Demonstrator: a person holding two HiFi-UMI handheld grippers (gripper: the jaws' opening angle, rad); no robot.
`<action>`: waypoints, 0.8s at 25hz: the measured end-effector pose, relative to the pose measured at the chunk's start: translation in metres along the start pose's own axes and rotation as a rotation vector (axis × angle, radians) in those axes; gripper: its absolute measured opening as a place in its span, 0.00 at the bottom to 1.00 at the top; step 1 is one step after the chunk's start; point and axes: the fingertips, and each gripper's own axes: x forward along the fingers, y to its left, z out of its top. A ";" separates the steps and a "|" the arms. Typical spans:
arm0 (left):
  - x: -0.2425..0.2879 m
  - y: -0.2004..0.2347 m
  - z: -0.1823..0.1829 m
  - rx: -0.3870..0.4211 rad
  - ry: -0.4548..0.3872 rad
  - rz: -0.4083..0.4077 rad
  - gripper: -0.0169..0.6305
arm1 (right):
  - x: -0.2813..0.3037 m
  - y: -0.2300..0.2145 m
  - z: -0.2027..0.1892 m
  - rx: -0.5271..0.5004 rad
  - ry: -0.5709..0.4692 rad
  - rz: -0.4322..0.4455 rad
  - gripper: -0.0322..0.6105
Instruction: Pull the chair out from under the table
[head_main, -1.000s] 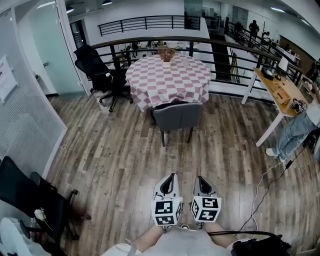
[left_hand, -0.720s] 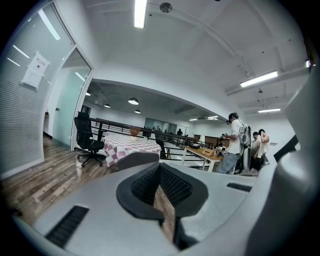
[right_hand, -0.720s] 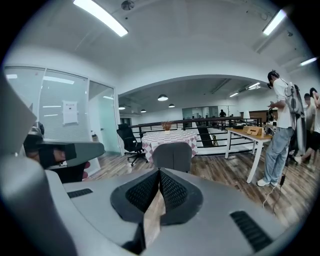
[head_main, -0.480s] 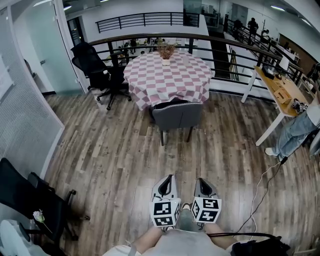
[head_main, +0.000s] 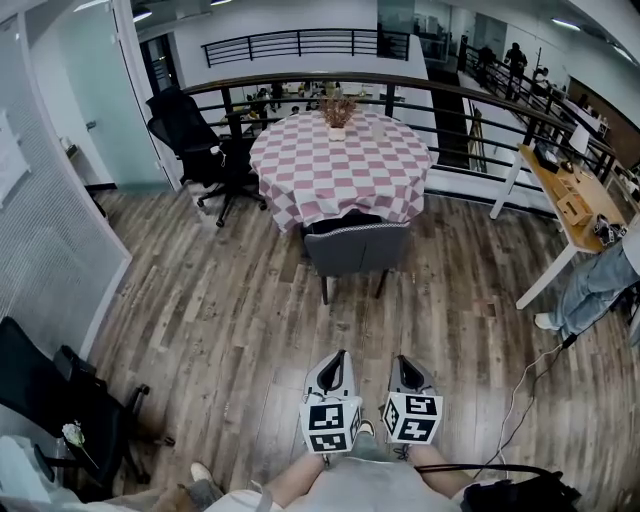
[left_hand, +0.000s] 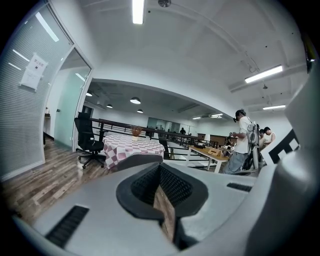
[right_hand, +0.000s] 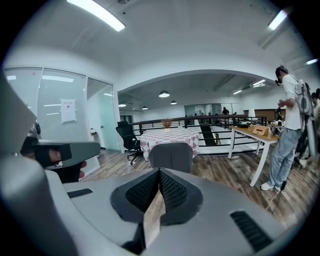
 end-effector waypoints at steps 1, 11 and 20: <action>0.006 -0.001 0.001 0.001 0.003 0.006 0.03 | 0.005 -0.004 0.003 -0.001 0.002 0.006 0.08; 0.057 -0.003 0.004 0.009 0.035 0.049 0.03 | 0.053 -0.035 0.018 -0.003 0.039 0.049 0.08; 0.103 -0.005 0.011 -0.013 0.035 0.075 0.03 | 0.089 -0.056 0.036 -0.026 0.046 0.087 0.08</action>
